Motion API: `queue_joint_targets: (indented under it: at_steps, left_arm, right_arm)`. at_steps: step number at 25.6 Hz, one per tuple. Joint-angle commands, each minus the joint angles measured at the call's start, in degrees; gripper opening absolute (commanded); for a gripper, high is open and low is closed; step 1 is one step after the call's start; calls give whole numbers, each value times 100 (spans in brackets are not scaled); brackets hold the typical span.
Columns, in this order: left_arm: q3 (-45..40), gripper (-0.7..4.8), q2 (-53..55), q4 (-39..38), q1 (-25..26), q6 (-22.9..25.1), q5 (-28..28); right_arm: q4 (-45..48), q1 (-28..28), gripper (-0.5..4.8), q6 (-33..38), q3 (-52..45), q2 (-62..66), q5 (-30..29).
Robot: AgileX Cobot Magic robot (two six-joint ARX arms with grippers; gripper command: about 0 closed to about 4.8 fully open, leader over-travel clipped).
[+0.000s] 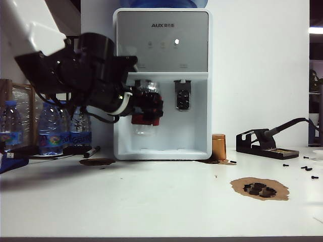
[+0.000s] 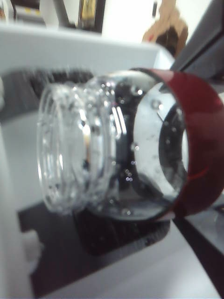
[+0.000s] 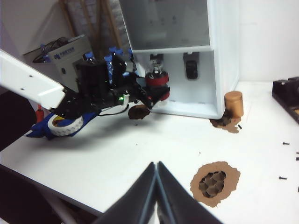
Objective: Pick up the water bottle with two loops of red belts, then reach the front water dispenser and gently press the gray-black baffle horizontally to get a little water.
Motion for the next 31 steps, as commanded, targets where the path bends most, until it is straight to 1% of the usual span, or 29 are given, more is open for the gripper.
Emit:
queue_joint_targets:
  at_steps: [1, 9, 13, 17, 21, 25, 31]
  left_arm:
    - [225, -5, 133, -236, 31, -118, -138]
    - [299, -5, 249, -151, 142, -131, -293]
    - [302, -5, 249, -52, 168, -155, -291]
    - [310, -5, 249, 61, 166, -155, -293]
    - [584, -5, 249, 9, 168, -155, -487]
    - [850, -5, 251, -245, 166, -157, -487]
    - [883, -5, 278, -411, 173, -173, -520]
  right_arm:
    - [66, 7, -2, -24, 61, 2, 85]
    - [68, 4, -2, -42, 61, 2, 116]
    - [68, 7, -2, -46, 61, 2, 254]
    - [107, 4, -2, -72, 61, 2, 262]
    - [103, 4, -2, -164, 61, 2, 269]
    - [109, 4, -2, -192, 61, 2, 409]
    - [157, 4, -2, -197, 59, 2, 409]
